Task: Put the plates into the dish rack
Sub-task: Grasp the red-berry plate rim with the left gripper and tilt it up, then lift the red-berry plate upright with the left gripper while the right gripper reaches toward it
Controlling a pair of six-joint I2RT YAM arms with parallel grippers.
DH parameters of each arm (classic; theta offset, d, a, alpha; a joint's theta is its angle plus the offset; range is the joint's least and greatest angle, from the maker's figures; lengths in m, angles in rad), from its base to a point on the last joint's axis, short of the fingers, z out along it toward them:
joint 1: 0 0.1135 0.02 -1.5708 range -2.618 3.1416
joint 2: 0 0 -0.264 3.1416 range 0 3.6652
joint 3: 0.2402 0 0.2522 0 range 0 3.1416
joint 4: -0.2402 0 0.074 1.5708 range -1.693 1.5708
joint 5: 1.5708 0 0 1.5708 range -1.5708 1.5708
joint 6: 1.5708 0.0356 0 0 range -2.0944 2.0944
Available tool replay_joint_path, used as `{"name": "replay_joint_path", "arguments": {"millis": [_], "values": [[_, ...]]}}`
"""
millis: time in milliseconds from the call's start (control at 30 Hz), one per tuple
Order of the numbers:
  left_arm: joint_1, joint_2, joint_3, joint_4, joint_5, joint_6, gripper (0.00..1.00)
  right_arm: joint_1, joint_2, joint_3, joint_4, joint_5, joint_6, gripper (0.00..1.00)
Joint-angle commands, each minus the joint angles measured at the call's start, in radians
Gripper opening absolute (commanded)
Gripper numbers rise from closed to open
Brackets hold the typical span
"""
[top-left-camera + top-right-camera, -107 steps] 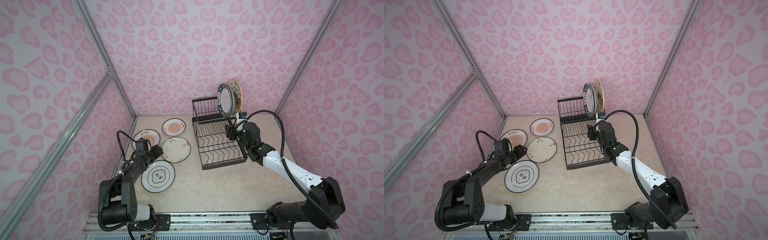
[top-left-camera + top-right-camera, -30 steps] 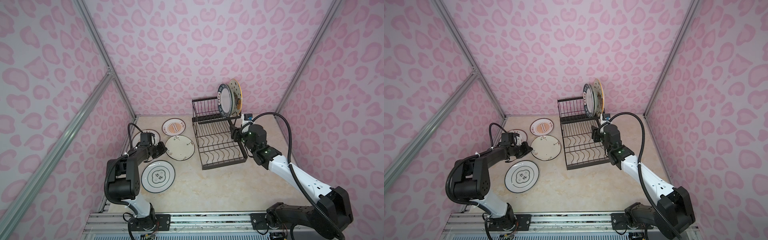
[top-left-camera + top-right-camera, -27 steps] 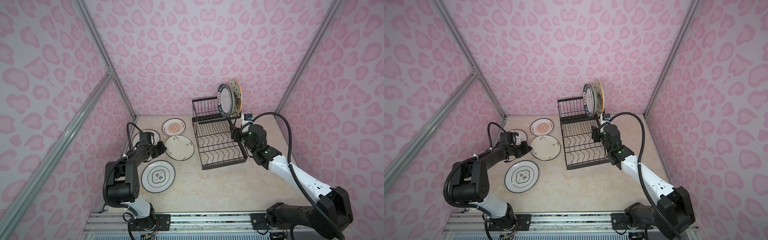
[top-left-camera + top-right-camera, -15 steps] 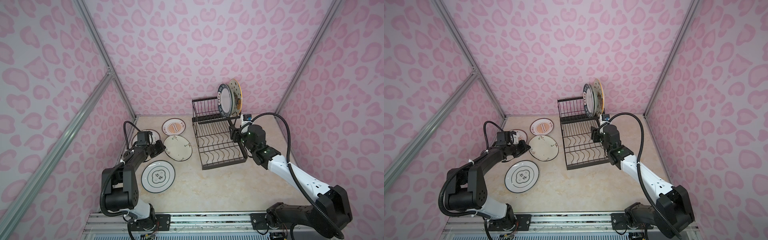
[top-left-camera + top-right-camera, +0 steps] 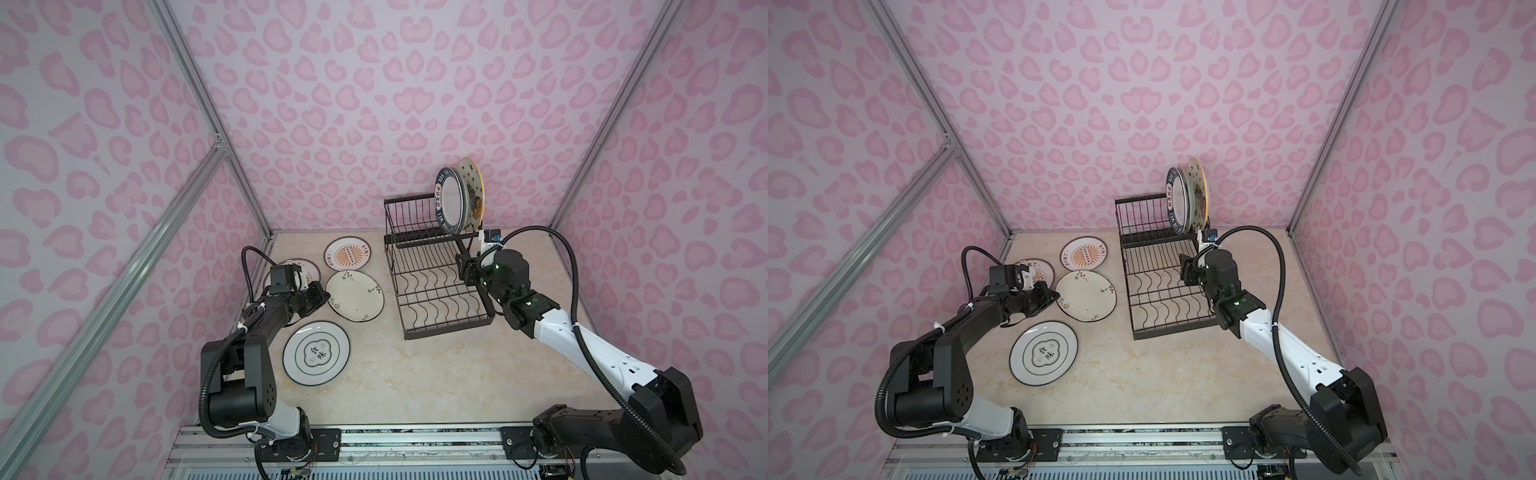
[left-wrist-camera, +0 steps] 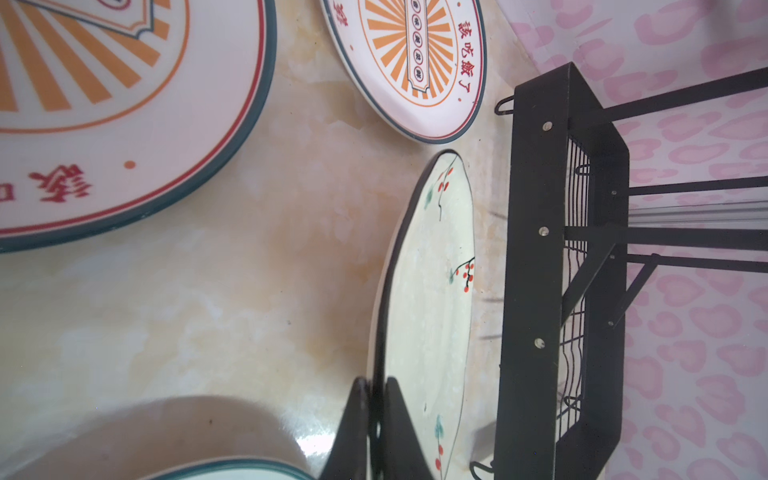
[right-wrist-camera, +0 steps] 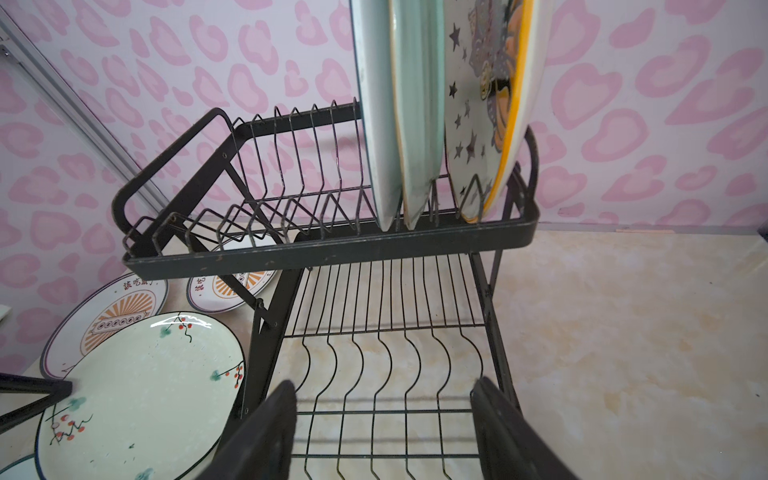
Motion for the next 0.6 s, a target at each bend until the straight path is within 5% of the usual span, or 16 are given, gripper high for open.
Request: {"name": "replay_joint_path", "arguments": {"millis": [0,567], "values": [[0.003,-0.033,-0.002,0.072,0.067,-0.025,0.03,0.006,0.010,-0.007,0.026,-0.029,0.005,0.66],[0.017,-0.168,0.015,0.046,0.121,-0.061,0.03,0.083,0.126,-0.015,0.120,-0.152,0.142,0.70]]}}
